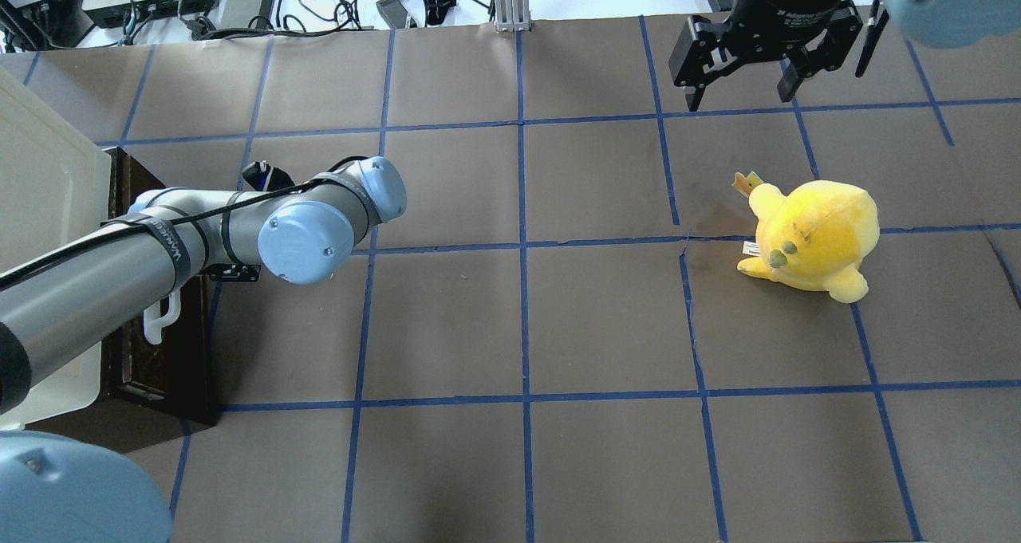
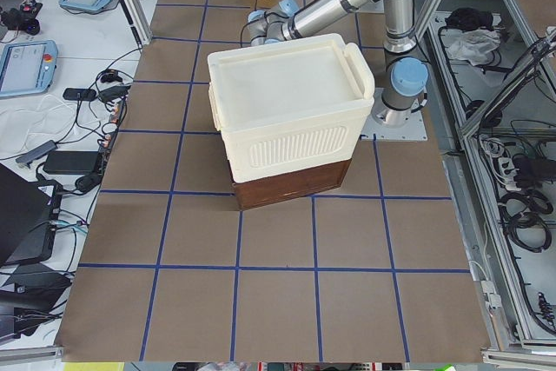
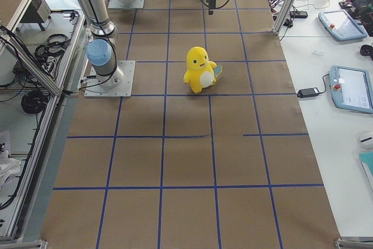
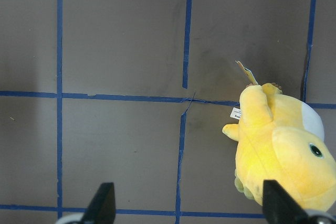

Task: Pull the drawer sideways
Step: 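Pull the handle with the left gripper, sliding the drawer out of the cabinet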

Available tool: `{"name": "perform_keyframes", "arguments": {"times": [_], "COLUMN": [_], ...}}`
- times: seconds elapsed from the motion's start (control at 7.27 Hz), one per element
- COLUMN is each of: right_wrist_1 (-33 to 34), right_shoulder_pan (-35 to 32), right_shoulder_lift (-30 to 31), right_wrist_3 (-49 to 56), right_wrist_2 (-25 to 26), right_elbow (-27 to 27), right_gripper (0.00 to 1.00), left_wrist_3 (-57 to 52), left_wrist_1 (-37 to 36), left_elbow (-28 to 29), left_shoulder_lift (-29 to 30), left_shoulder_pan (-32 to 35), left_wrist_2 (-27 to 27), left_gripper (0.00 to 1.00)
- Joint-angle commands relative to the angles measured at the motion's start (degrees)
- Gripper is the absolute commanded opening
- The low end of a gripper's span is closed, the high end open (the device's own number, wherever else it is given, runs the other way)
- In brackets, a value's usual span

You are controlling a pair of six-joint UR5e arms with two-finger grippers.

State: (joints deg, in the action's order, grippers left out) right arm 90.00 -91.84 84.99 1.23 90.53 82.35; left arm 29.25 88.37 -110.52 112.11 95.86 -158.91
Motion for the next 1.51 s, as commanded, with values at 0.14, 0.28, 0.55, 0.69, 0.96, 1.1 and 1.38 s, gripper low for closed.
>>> {"name": "perform_keyframes", "arguments": {"times": [0.14,0.28,0.55,0.69,0.96,1.1,1.38], "right_wrist_1": [0.0,0.0,0.0,0.0,0.0,0.0,0.0], "right_shoulder_pan": [0.0,0.0,0.0,0.0,0.0,0.0,0.0], "right_shoulder_lift": [0.0,0.0,0.0,0.0,0.0,0.0,0.0], "right_wrist_3": [0.0,0.0,0.0,0.0,0.0,0.0,0.0], "right_wrist_2": [0.0,0.0,0.0,0.0,0.0,0.0,0.0], "right_elbow": [0.0,0.0,0.0,0.0,0.0,0.0,0.0], "right_gripper": [1.0,1.0,1.0,1.0,1.0,1.0,1.0], "left_wrist_3": [0.0,0.0,0.0,0.0,0.0,0.0,0.0], "left_wrist_1": [-0.1,0.0,0.1,0.1,0.1,0.1,0.1], "left_elbow": [0.1,0.6,1.2,1.9,2.8,3.1,3.3], "left_shoulder_lift": [0.0,0.0,0.6,1.0,1.6,1.6,1.6], "left_shoulder_pan": [2.1,2.3,3.5,4.3,5.7,6.3,7.1], "left_wrist_2": [0.1,0.4,1.4,1.5,2.5,2.8,3.2], "left_gripper": [0.19,0.19,0.19,0.19,0.19,0.19,0.2]}}
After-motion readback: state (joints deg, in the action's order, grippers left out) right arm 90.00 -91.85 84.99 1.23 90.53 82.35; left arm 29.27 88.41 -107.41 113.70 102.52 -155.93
